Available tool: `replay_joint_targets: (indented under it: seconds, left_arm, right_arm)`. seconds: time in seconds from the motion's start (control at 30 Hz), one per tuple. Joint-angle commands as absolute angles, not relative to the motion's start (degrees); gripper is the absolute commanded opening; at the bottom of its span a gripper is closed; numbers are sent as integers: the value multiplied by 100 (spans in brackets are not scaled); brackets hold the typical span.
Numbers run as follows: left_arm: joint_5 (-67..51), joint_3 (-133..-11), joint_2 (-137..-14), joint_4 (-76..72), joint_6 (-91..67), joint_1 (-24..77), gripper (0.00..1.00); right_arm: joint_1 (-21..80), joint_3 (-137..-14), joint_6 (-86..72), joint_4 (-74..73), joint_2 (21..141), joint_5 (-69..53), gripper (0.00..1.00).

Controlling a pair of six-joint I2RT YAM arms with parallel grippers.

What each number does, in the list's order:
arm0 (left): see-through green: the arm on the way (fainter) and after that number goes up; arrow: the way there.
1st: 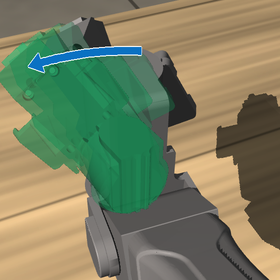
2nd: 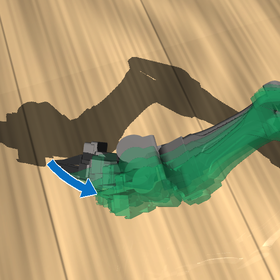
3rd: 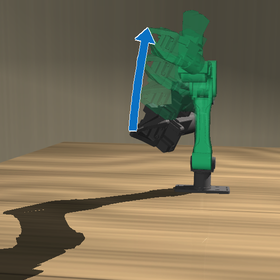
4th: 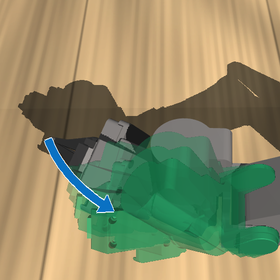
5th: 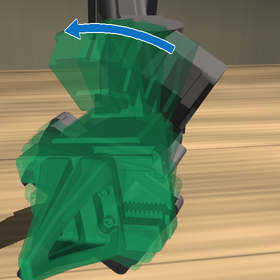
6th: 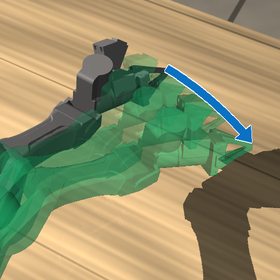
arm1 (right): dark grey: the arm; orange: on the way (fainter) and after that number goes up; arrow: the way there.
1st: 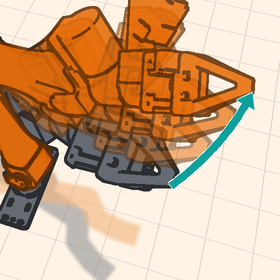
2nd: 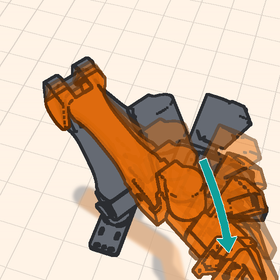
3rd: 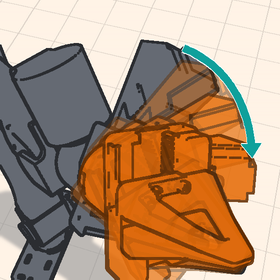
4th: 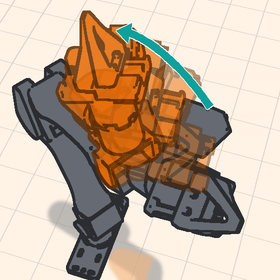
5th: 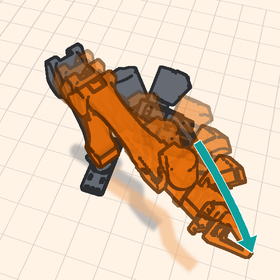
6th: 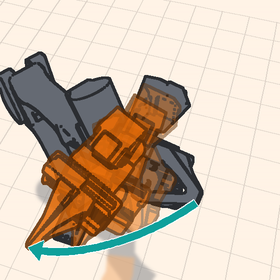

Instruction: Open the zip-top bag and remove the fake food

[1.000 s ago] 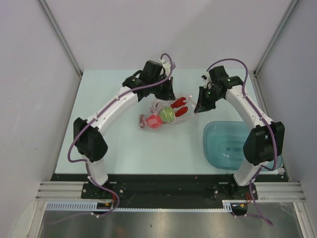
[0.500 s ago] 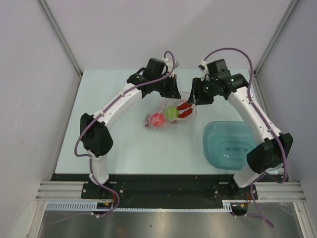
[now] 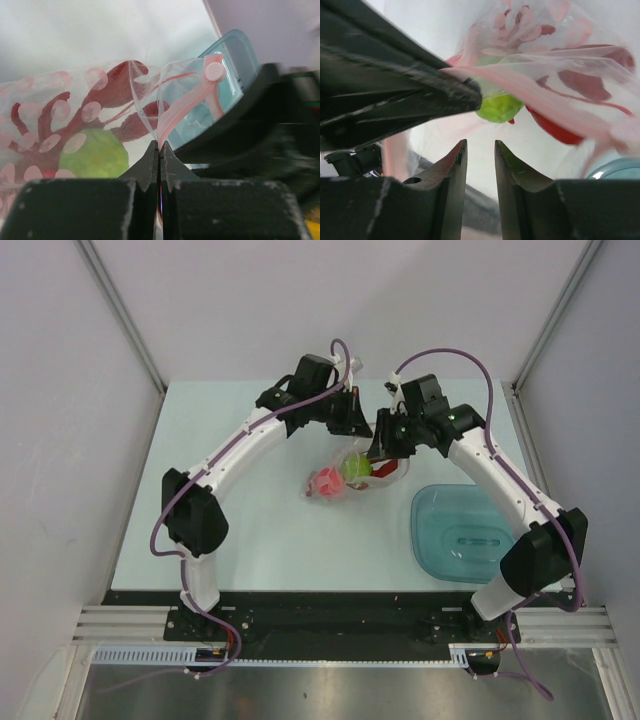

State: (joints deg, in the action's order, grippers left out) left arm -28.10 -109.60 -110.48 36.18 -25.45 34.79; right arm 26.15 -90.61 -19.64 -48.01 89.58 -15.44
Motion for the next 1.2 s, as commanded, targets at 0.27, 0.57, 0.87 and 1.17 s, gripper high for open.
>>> replay_joint_targets:
  seconds: [0.27,0.57,0.87,1.17]
  left_arm:
    - [-4007,-10275,-10450,1997,-3840,3480,0]
    - [-4376,-10002,-10784,1565,-4227,3524,0]
    - [-4570,-10195,-11004,1354,-4430,3665,0]
    - [-4579,-10151,-11021,1388,-4404,3770,0]
  right_arm:
    - [2541,-8219,-2161,-4000,8877,-1213,48]
    - [2232,-7067,-2215,-2813,8859,-1933,74]
    - [2057,-6645,-2513,-1987,9026,-2531,88]
    - [2065,-6469,-2777,-1555,9562,-2813,95]
